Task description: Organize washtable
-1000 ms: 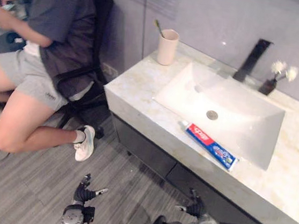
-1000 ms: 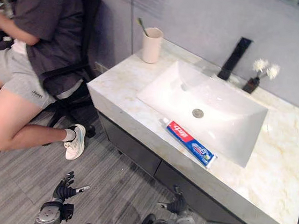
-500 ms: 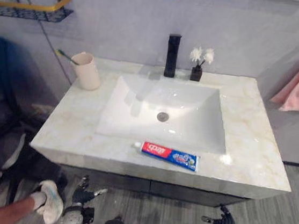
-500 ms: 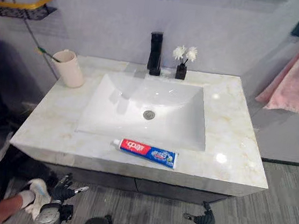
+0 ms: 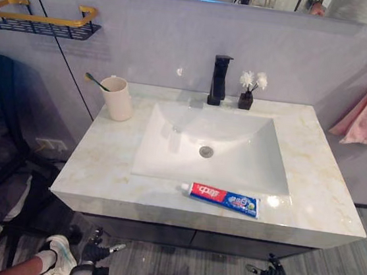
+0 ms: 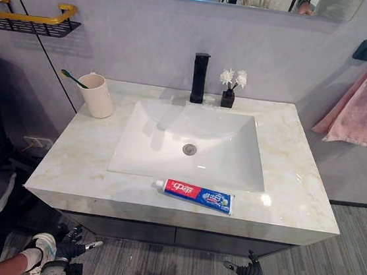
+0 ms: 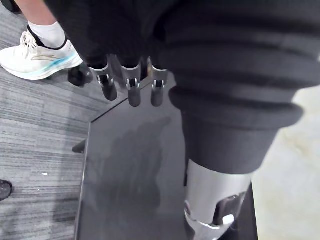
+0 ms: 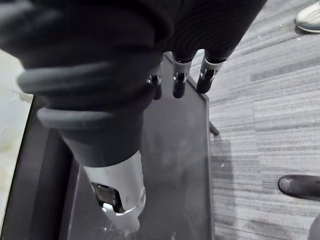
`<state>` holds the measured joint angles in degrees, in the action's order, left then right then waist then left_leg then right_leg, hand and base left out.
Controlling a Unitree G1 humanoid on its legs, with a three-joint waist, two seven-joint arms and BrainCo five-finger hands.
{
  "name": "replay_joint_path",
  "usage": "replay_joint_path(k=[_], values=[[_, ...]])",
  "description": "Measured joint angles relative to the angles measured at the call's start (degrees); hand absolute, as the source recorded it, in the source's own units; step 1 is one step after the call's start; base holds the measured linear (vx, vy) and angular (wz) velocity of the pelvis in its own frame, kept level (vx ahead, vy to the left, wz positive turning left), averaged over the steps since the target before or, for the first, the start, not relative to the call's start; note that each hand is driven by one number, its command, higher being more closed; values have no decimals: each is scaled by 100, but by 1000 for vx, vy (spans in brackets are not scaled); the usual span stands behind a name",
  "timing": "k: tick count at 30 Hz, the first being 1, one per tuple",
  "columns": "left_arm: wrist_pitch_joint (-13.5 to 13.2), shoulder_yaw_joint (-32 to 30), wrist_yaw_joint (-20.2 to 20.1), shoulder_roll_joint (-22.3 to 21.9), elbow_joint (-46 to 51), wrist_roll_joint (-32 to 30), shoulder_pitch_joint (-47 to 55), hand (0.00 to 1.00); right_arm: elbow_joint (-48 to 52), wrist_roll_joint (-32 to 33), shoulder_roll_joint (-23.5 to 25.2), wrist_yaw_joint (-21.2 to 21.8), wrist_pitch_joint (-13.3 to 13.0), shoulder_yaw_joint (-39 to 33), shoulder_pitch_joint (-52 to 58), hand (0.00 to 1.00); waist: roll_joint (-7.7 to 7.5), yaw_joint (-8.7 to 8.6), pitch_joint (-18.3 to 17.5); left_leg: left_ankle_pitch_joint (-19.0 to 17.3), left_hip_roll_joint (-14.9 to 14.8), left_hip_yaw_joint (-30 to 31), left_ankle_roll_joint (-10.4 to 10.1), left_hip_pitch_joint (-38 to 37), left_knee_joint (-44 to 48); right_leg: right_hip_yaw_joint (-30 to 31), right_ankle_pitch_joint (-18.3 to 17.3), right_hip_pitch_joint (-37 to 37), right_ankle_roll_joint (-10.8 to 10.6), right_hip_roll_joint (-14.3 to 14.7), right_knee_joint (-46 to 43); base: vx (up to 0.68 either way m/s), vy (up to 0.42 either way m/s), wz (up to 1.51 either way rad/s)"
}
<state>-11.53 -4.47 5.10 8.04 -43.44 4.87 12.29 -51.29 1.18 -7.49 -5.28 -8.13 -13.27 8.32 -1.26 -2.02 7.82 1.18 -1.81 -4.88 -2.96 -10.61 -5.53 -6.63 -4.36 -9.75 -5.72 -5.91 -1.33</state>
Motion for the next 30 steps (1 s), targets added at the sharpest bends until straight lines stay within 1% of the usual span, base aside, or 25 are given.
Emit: replay_joint_path(k=[2,4,6,7,9,11,12,13,14,15,16,17,18,19,20,21,22,23,24,25,26,27,28,29,30], values=[[0,47,0,-111,-2,227,-5,0,-75,332,42,-3,-1,-180,4,0,1,-1,0,1,4,29,1,-12,-5,-45,1,-22,-1,-8,27,-62,-7,4],[0,37,2,-113,-86,359,-7,0,-148,559,41,-14,-1,-320,31,0,-5,-8,-2,1,9,87,1,-17,-5,-107,4,-68,2,-11,54,-47,-9,15],[2,-75,4,-97,-220,370,-24,0,-146,728,39,-31,-1,-508,73,0,-4,-3,-6,2,22,172,1,-13,-6,-189,3,-113,1,-21,80,-32,-11,20],[5,-225,5,-89,-226,379,-7,0,-133,734,29,-63,-2,-573,66,0,-3,3,-6,2,24,196,0,0,-3,-217,3,-114,1,-21,89,-19,-7,15],[8,-760,15,34,-238,396,22,0,-129,733,-5,-76,-8,-716,54,0,-6,48,-7,4,26,282,-1,18,2,-294,4,-154,1,-19,122,-12,-14,20],[9,-1287,41,361,-249,394,11,0,-117,730,-96,-65,-18,-725,50,0,2,126,-12,3,27,345,-2,12,4,-378,4,-216,1,-18,163,-1,-18,16],[11,-1445,46,463,-222,392,8,0,-102,730,-124,-62,-21,-725,39,0,6,135,-13,3,26,351,-2,16,5,-385,3,-217,1,-17,166,0,-12,10],[9,-1774,96,647,-123,390,13,0,-7,729,-179,-53,-23,-723,16,0,15,154,-13,3,32,376,-1,35,6,-413,3,-218,1,-19,177,2,-8,14],[10,-2077,169,788,101,389,40,0,164,724,-218,-26,-49,-724,12,0,31,157,-23,4,46,423,-1,63,8,-447,4,-221,1,-25,186,7,-7,16],[9,-2205,205,841,277,389,57,0,248,728,-232,-12,-37,-723,19,0,35,167,-27,4,54,444,0,72,9,-460,4,-227,1,-28,189,13,-5,20],[5,-2427,293,908,787,382,71,0,272,725,-246,-31,-39,-823,102,0,55,243,-39,4,73,492,1,89,9,-515,4,-244,1,-41,210,13,-1,14],[3,-2532,319,916,1090,376,73,0,314,723,-263,-19,-42,-841,181,0,64,293,-45,4,79,509,1,93,10,-536,4,-254,0,-47,223,15,-3,22],[-4,-2717,423,924,1746,336,91,0,360,719,-265,1,-50,-847,286,0,63,308,-51,6,98,585,4,91,10,-609,4,-314,0,-58,267,11,-11,23],[-9,-2802,532,943,2438,330,124,0,371,719,-263,2,-50,-840,340,0,94,313,-66,6,101,627,4,99,10,-662,3,-333,-1,-68,275,7,-12,21],[-14,-2826,563,956,2786,328,145,0,371,719,-263,2,-50,-839,356,0,104,317,-79,7,103,635,6,103,10,-671,3,-333,-1,-71,279,-3,-12,14],[-21,-2834,639,982,3482,232,147,0,413,719,-263,3,-50,-839,395,0,103,323,-103,21,130,662,27,109,11,-707,2,-345,-3,-82,281,-19,-5,13],[-45,-2812,664,982,4160,42,119,0,492,719,-263,16,-54,-841,466,0,135,313,-107,22,132,704,28,137,24,-739,-5,-351,-9,-90,288,-32,-10,16],[-74,-2773,681,984,4492,-47,107,0,502,718,-263,27,-57,-841,484,0,149,303,-105,20,136,732,29,168,56,-757,-6,-350,-10,-99,287,-43,-11,21],[-163,-2623,748,987,5111,-275,64,0,505,719,-264,33,-57,-842,508,0,186,303,-100,21,152,788,30,198,78,-780,-7,-352,-11,-111,285,-38,-9,20],[-219,-2457,762,992,5523,-456,21,0,510,719,-261,36,-54,-844,521,0,218,304,-100,22,190,815,31,208,89,-807,-8,-357,-13,-122,278,-40,1,18],[-272,-2177,758,1024,6086,-719,12,0,539,719,-260,42,-53,-851,540,0,256,293,-102,22,194,833,32,209,115,-857,-9,-368,-13,-131,263,-44,0,12],[-316,-1904,749,1103,6432,-884,-2,0,555,719,-260,53,-55,-841,568,0,277,287,-99,17,195,853,38,209,144,-877,-10,-393,-12,-136,264,-58,-7,11],[-380,-1552,728,1237,6742,-1095,-24,0,555,719,-260,70,-55,-821,579,0,289,273,-102,15,199,877,41,211,161,-903,-20,-408,-23,-140,257,-53,-12,11],[-460,-992,634,1460,7035,-1402,-125,0,550,719,-260,87,-55,-772,591,0,302,272,-112,14,184,894,39,228,169,-913,-27,-403,-29,-130,253,-60,-19,12],[-506,-654,585,1583,7105,-1559,-228,0,543,720,-264,106,-54,-727,603,0,307,272,-117,1,180,915,18,241,169,-917,-27,-402,-29,-127,256,-62,-20,15]])
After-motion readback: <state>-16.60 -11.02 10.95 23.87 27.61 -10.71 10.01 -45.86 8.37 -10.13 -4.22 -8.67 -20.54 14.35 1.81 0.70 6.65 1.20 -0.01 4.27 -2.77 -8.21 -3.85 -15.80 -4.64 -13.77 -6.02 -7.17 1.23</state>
